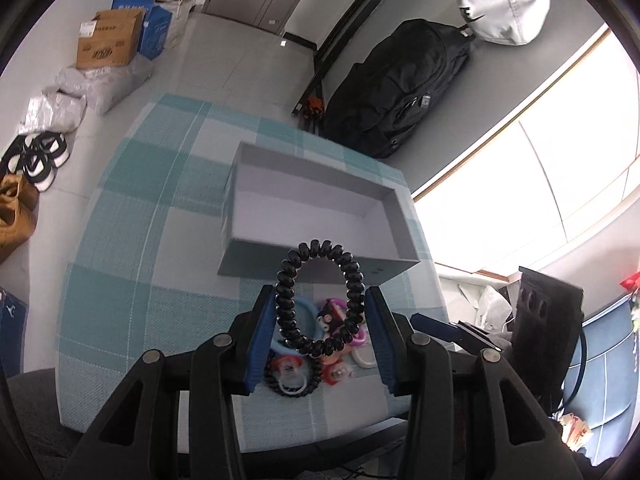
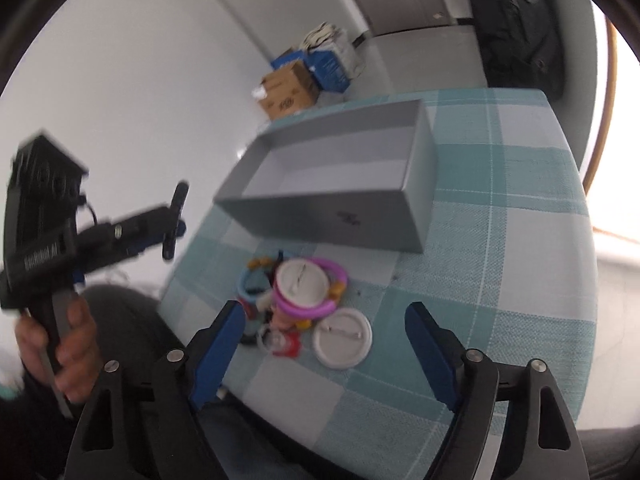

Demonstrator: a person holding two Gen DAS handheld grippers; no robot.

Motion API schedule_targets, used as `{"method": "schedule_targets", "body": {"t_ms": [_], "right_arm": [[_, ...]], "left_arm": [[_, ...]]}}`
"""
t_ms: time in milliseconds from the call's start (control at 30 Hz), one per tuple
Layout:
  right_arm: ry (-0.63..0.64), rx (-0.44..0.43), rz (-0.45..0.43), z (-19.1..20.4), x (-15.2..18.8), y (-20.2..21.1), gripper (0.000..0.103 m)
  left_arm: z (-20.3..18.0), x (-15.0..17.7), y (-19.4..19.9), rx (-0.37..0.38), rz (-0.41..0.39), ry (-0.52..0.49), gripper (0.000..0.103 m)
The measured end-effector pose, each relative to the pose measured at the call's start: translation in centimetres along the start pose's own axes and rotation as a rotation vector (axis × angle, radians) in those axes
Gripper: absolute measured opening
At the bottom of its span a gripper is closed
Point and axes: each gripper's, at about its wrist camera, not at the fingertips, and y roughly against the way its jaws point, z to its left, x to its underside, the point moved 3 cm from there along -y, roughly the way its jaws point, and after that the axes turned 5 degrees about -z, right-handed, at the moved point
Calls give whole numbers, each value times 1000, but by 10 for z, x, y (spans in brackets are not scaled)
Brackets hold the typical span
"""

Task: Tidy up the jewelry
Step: 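Lift the black coiled bracelet with the left gripper toward the grey box, then grasp the white round badge with the right gripper while the left holds the bracelet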

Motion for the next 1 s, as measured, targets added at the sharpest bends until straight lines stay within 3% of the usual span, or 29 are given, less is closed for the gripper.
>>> {"method": "schedule_targets", "body": {"t_ms": [133,333,400,433,467,633,1000], "right_arm": [[102,56,49,6,10,-10,72],[283,151,63,26,25,-21,71],[350,206,63,33,29,-26,60],[365,221,65,35,30,-27,49],[374,236,75,35,32,-31,47],[392,248,94,34,34,-39,49],[403,242,87,40,37,-42,41]], "left_arm": [[2,-3,-2,23,9,21,39],[7,-2,-7,38,29,36,39],[8,-4,-7,39,26,37,39],[9,-5,-6,41,21,39,39],[9,-5,-5,43,19,41,39],[13,-6,-3,52,18,56,39],[13,-6,-4,69,15,69,39]]}}
